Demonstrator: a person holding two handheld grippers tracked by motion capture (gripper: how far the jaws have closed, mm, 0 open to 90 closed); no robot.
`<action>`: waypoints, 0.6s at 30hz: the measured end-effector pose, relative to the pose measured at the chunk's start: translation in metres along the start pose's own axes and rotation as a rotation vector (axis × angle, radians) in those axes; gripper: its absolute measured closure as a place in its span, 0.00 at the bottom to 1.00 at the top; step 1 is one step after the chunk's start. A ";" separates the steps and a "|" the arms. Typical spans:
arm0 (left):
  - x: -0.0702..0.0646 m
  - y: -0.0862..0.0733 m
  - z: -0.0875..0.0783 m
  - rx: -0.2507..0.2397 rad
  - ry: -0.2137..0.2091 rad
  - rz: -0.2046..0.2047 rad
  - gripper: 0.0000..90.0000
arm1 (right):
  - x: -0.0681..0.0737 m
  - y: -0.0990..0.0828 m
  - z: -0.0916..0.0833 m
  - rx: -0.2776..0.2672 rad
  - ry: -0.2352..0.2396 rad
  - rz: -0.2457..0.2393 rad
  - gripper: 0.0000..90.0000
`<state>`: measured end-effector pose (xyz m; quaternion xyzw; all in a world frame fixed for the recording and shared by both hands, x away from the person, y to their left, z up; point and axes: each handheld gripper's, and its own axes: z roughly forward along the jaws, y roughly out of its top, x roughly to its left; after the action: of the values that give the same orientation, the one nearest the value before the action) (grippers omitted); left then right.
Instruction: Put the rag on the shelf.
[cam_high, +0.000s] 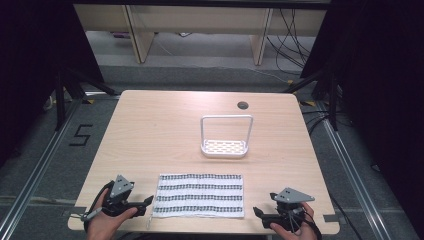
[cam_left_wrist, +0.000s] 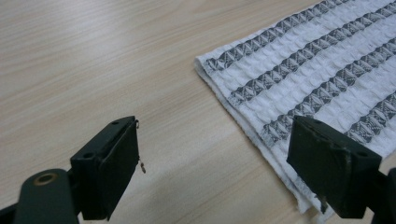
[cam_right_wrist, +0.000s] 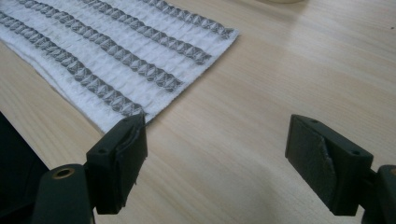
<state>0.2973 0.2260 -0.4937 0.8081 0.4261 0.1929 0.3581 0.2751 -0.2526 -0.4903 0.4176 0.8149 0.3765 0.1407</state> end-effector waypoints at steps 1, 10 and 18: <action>-0.002 0.003 0.002 -0.010 -0.015 0.003 0.18 | 0.002 0.002 0.001 -0.004 0.017 -0.006 0.25; -0.021 0.034 0.017 -0.051 -0.090 0.061 0.21 | 0.013 0.005 0.000 0.005 0.043 0.000 0.30; -0.037 0.070 0.038 -0.035 -0.153 0.131 0.24 | 0.020 0.007 0.002 0.002 0.064 -0.058 0.39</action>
<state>0.3385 0.1529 -0.4674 0.8403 0.3400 0.1610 0.3904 0.2678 -0.2331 -0.4847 0.3815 0.8312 0.3847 0.1249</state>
